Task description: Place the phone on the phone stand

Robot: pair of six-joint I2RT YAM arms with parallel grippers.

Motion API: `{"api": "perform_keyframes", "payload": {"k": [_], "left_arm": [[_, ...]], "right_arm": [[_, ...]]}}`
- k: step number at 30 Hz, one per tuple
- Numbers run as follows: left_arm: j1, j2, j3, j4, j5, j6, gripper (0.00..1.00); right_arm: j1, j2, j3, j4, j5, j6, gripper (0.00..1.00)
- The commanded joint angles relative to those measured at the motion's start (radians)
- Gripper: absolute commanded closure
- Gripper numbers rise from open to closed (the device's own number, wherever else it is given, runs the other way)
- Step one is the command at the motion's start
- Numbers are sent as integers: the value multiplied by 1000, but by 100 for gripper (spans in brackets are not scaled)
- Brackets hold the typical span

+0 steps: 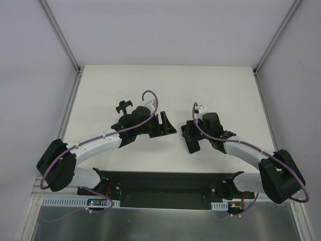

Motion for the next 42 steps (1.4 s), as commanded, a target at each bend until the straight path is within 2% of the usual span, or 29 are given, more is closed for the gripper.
{"api": "perform_keyframes", "payload": {"k": [1, 6, 8, 12, 15, 17, 21, 26, 34, 42], "left_arm": [[7, 110, 122, 98, 93, -1, 27], [26, 247, 195, 87, 127, 16, 28], [26, 261, 206, 87, 129, 16, 32], [9, 163, 122, 137, 52, 5, 32], [4, 59, 55, 124, -18, 22, 28], [4, 39, 48, 101, -16, 36, 26], [8, 107, 142, 71, 130, 83, 27], [6, 239, 254, 9, 227, 120, 30], [4, 304, 301, -2, 253, 126, 53], [-14, 350, 318, -2, 300, 132, 64]], "right_arm": [[7, -69, -18, 157, -87, -17, 99], [11, -102, -39, 191, -118, -24, 99], [13, -116, -49, 201, -119, -28, 99], [19, -174, -75, 220, -110, -32, 99], [23, -216, -93, 237, -119, -32, 99], [33, -233, -101, 244, -130, -32, 99], [57, -266, -110, 254, -142, -41, 99], [76, -296, -124, 260, -144, -49, 99], [88, -297, -119, 258, -138, -60, 99], [94, -303, -119, 261, -139, -60, 99]]}}
